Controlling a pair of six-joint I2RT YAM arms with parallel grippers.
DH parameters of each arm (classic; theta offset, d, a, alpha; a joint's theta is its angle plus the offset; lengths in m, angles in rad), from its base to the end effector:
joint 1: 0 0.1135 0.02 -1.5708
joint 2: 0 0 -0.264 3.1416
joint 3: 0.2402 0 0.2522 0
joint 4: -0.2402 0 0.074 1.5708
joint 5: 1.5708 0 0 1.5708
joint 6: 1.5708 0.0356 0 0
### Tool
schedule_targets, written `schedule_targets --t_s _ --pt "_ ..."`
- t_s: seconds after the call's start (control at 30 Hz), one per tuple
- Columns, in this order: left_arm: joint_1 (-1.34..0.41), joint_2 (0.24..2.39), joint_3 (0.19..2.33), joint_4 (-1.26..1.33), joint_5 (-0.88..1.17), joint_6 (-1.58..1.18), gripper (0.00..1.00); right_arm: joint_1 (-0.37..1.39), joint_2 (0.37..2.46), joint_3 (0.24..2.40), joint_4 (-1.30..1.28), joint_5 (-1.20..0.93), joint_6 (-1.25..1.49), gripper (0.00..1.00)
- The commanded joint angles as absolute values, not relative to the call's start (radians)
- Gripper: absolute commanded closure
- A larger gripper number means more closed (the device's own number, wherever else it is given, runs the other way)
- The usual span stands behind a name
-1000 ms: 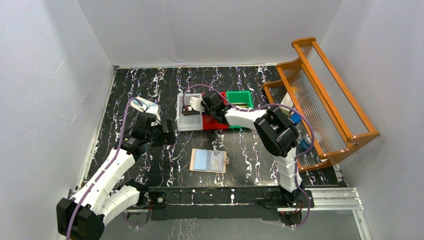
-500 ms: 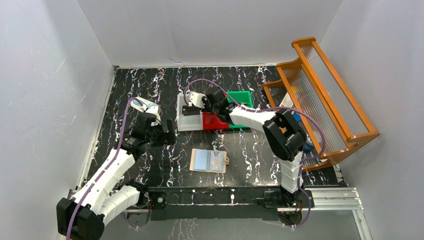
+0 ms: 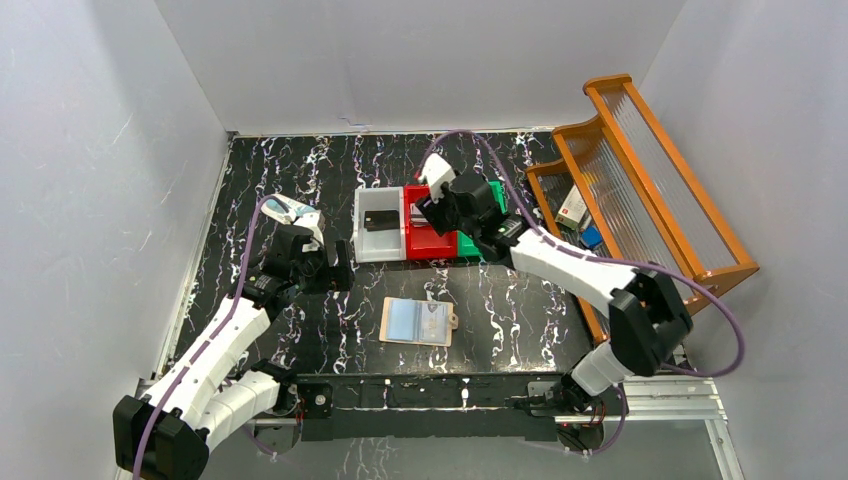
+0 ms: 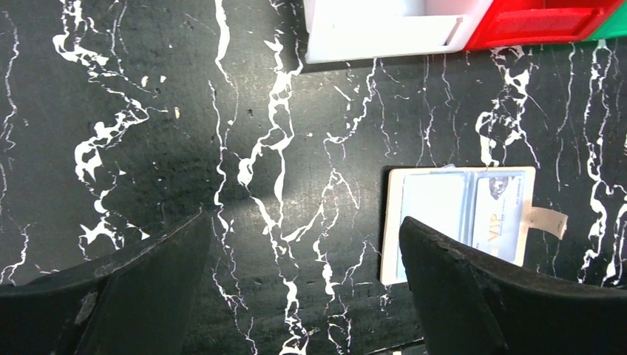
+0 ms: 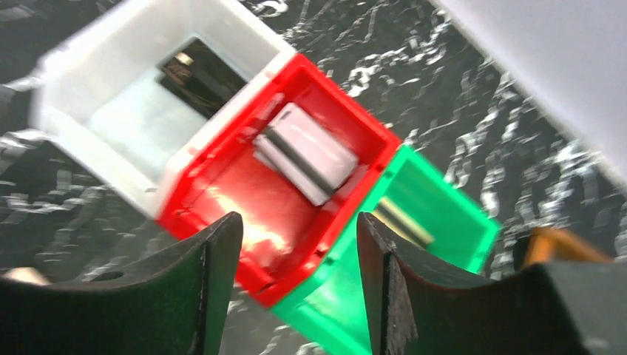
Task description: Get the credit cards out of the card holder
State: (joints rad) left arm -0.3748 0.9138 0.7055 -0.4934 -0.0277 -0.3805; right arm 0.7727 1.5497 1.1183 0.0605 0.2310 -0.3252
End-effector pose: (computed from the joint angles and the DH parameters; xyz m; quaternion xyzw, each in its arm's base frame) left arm 0.1814 -0.0703 0.2598 -0.0084 0.9070 -0.1435 0.3959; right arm 0.2658 0.2478 0.2901 -0.3723 0.7334 0.0317 0.5680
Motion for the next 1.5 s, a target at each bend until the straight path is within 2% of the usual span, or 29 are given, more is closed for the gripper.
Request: schedule_targets --t_s 0.0,0.13,0.3,0.47,0.6,0.8,1.0,1.27,1.47 --pt "-0.372 0.904 0.704 -0.472 0.051 -0.356 0.03 0.769 1.442 1.071 -0.070 0.129 0.218 0.33" --pt "-0.371 0.891 0.696 -0.457 0.112 -0.349 0.04 0.769 1.372 0.969 -0.133 0.002 0.514 0.35" --pt "-0.372 0.877 0.683 -0.425 0.230 -0.338 0.05 0.782 1.291 0.718 0.133 -0.184 0.855 0.42" --pt "-0.371 0.870 0.660 -0.392 0.367 -0.394 0.04 0.903 1.289 0.672 0.097 -0.063 0.964 0.44" --pt "-0.371 0.878 0.637 -0.314 0.526 -0.484 0.09 0.964 1.292 0.679 -0.027 0.078 1.001 0.45" --pt "-0.373 0.932 0.616 -0.255 0.706 -0.547 0.17 0.989 1.303 0.624 -0.003 0.049 1.029 0.45" --pt "-0.408 0.983 0.611 -0.208 0.720 -0.579 0.23 0.989 1.352 0.614 -0.025 0.060 1.025 0.46" --pt "-0.554 1.103 0.633 -0.182 0.628 -0.589 0.33 0.989 1.376 0.543 0.014 0.085 1.068 0.47" --pt "-0.599 1.166 0.623 -0.106 0.582 -0.626 0.38 0.989 1.397 0.490 0.074 0.087 1.101 0.52"
